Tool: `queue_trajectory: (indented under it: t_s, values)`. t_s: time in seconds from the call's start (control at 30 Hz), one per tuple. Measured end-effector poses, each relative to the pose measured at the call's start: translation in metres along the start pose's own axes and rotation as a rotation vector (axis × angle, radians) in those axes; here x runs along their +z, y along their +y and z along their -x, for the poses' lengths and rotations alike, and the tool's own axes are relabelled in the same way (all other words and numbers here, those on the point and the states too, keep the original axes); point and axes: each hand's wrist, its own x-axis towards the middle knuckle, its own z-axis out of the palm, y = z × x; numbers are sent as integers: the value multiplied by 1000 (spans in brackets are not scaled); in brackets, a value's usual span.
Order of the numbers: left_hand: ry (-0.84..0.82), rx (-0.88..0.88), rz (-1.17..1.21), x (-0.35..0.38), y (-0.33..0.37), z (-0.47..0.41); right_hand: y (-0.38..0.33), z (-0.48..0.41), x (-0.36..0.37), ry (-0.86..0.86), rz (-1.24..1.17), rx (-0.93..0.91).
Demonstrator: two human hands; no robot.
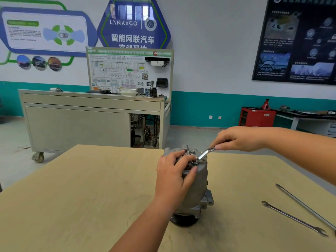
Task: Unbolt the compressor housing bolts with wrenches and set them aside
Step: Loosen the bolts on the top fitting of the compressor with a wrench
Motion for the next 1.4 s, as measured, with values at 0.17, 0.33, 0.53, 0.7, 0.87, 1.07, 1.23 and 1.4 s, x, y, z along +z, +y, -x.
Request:
queue_trajectory:
  t_s: [0.17,0.33,0.53,0.7,0.87,1.07,1.23,1.4]
  values:
    - [-1,25,-15,-1,0,0,-3,-4,-7,30,-10,32]
    - [-22,-8,-27,-2,0,0,-3,13,-9,26,-202,130]
    - [38,12,-27,1,0,0,-42,36,31,44,-898,247]
    - [74,23,0,2,2,1,-69,43,45,-87,-1083,214]
    - [71,13,-9,4,-2,1,-74,37,40,-48,-1161,221]
    - [115,45,-2,6,-1,0,-78,32,39,-93,-1136,227]
    - [110,47,0,6,-3,1,-73,27,34,-117,-1089,248]
    - [121,61,-13,6,-3,0,-62,28,31,-207,-905,249]
